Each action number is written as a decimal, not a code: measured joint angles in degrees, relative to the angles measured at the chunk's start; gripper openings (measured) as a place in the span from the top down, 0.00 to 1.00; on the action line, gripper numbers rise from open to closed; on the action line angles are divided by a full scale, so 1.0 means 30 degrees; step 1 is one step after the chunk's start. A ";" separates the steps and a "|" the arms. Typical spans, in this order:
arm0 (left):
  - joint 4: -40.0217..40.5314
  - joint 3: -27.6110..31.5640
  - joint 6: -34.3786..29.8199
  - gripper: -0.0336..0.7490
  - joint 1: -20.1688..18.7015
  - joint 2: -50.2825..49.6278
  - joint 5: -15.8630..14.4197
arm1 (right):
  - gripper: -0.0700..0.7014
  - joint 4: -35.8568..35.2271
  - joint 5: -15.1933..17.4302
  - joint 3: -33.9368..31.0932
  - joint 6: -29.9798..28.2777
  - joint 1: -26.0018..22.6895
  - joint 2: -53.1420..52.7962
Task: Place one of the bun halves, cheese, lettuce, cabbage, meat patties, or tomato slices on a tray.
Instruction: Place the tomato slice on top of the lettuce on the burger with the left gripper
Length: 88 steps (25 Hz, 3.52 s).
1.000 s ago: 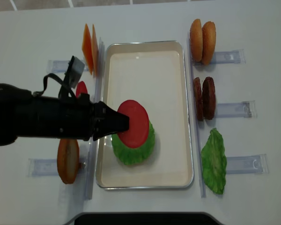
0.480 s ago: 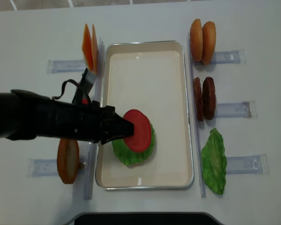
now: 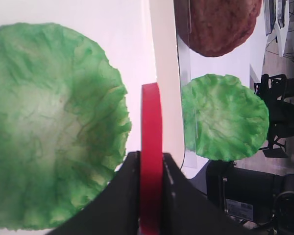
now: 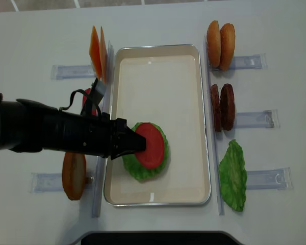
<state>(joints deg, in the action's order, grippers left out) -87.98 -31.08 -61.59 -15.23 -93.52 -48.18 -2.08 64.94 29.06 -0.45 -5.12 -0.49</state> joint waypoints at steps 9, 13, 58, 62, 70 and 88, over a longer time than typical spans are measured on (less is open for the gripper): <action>0.0185 0.0000 0.0198 0.89 0.0000 0.0000 0.0010 | 0.55 0.0000 0.0000 0.0000 0.0000 0.0000 0.0000; 0.0241 0.0000 0.0241 0.89 0.0000 0.0000 0.0010 | 0.55 0.0000 0.0000 0.0000 0.0000 0.0000 0.0000; 0.0998 0.0000 0.0849 0.89 0.0000 0.0000 0.0832 | 0.55 0.0000 0.0000 0.0000 0.0000 0.0000 0.0000; 0.0998 0.0000 0.0849 0.89 0.0000 0.0000 0.0873 | 0.55 0.0000 0.0000 0.0000 0.0000 0.0000 0.0000; 0.1233 0.0000 0.0849 0.81 0.0000 0.0000 0.0872 | 0.55 0.0000 0.0000 0.0000 0.0000 0.0000 0.0000; 0.2920 -0.0869 0.3629 0.32 0.0000 0.0000 0.0892 | 0.55 0.0000 0.0000 0.0000 0.0000 0.0000 0.0000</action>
<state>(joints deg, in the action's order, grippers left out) -79.22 -33.69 -50.71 -15.23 -93.52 -45.50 -2.08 64.94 29.06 -0.45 -5.12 -0.49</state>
